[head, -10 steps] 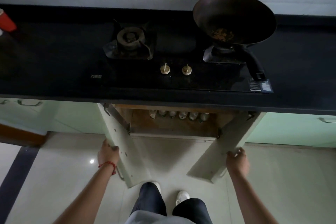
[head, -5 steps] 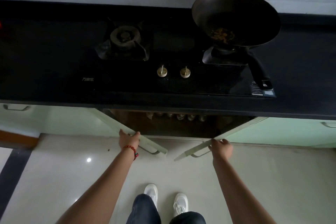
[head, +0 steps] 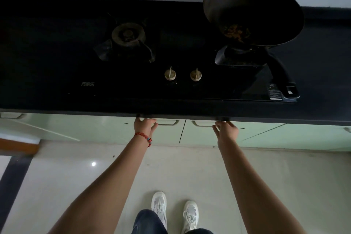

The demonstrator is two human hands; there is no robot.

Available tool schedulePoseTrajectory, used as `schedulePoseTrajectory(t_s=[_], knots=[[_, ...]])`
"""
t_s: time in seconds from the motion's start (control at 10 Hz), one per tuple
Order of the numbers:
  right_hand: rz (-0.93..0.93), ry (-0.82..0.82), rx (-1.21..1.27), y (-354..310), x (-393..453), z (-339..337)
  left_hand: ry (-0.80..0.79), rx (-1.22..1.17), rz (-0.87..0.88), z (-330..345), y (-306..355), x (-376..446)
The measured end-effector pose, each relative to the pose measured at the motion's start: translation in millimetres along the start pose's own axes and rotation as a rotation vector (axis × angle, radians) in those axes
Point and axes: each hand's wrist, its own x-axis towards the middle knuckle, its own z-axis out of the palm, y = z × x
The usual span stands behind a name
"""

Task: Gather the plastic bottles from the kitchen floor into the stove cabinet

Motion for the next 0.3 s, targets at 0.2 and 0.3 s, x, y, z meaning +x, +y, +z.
schedulePoseTrajectory(t_s=[0.2, 0.3], knots=[[0.004, -0.04, 0.031, 6, -7, -4, -0.051, 0.075, 0.002, -10, -4, -2], [0.005, -0.024, -0.061, 13, -9, -7, -0.036, 0.26, -0.004, -16, -5, -4]])
